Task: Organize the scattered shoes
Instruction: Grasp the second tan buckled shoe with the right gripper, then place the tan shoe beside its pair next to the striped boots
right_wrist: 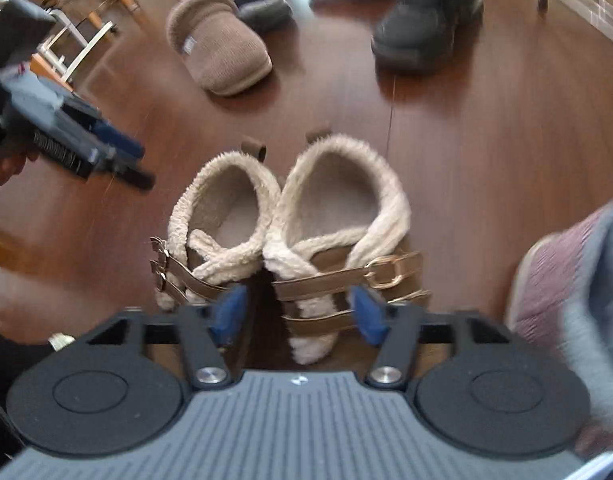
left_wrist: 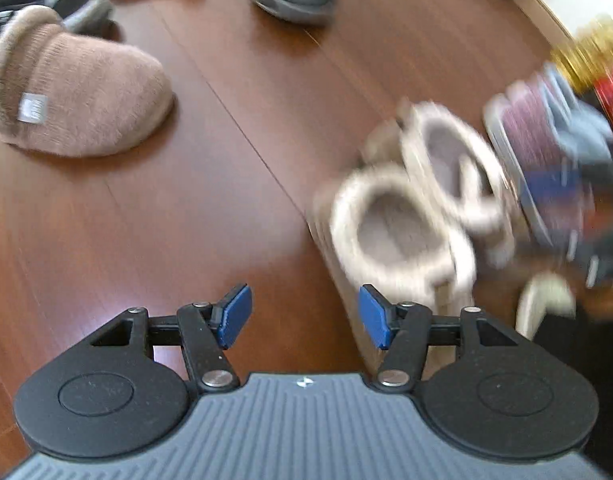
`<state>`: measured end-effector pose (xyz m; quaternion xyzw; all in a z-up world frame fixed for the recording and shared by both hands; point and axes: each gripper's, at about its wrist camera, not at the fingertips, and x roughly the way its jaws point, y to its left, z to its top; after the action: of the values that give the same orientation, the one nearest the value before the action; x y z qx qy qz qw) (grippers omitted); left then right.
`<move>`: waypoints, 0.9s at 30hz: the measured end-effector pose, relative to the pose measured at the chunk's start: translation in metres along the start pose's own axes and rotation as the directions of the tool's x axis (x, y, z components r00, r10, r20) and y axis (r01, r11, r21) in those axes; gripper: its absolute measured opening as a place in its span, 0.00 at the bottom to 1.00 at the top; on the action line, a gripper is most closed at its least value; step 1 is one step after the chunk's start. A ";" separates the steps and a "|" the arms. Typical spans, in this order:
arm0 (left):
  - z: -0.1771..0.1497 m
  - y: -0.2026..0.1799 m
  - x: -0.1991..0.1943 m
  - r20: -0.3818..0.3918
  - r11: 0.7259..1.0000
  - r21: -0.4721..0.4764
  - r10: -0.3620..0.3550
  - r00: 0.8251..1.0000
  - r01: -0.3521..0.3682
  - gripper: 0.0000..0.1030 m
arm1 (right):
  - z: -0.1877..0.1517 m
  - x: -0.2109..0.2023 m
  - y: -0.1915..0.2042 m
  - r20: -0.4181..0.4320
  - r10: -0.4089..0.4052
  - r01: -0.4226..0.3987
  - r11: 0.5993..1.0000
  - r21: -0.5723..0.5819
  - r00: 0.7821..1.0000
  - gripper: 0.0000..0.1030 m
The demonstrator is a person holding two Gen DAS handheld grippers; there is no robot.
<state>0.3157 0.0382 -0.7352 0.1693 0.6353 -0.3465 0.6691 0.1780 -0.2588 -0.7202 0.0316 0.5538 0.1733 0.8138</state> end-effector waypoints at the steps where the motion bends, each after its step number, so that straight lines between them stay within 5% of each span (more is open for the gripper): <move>1: -0.005 -0.003 0.001 -0.008 1.000 0.029 -0.007 1.000 0.008 0.60 | 0.000 -0.007 -0.001 0.007 -0.016 0.016 0.999 -0.029 1.000 0.62; 5: -0.034 -0.023 0.026 -0.020 0.971 0.237 0.005 1.000 -0.001 0.60 | 0.002 -0.008 -0.015 0.015 -0.086 0.087 0.995 -0.049 0.996 0.58; 10: -0.048 -0.046 0.045 0.025 0.936 0.351 0.023 0.999 -0.031 0.60 | 0.022 0.009 -0.013 0.069 -0.002 0.005 0.999 -0.038 0.998 0.56; 15: -0.041 -0.054 0.052 0.070 0.929 0.362 0.055 0.996 -0.077 0.60 | 0.016 0.042 0.004 0.141 -0.021 0.046 0.984 -0.171 0.990 0.58; 18: -0.035 -0.054 0.053 0.059 0.930 0.364 0.037 0.998 -0.056 0.60 | 0.014 0.053 -0.003 0.119 -0.028 0.043 0.991 -0.127 0.993 0.47; 19: -0.034 -0.055 0.053 0.057 0.928 0.368 0.033 0.998 -0.052 0.60 | 0.013 0.055 -0.005 0.105 -0.035 0.046 0.993 -0.105 0.994 0.33; 23: -0.033 -0.065 0.055 0.052 0.915 0.403 0.018 0.999 -0.037 0.60 | 0.004 0.052 -0.010 -0.003 -0.117 0.116 0.992 -0.048 0.993 0.31; 27: -0.034 -0.075 0.056 0.048 0.890 0.455 0.008 0.999 -0.029 0.60 | -0.018 0.040 -0.016 0.043 -0.102 0.103 0.994 -0.027 0.994 0.33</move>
<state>0.2377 -0.0061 -0.7783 0.3197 0.5197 -0.4829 0.6280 0.1789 -0.2634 -0.7663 -0.0051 0.5352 0.1388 0.8332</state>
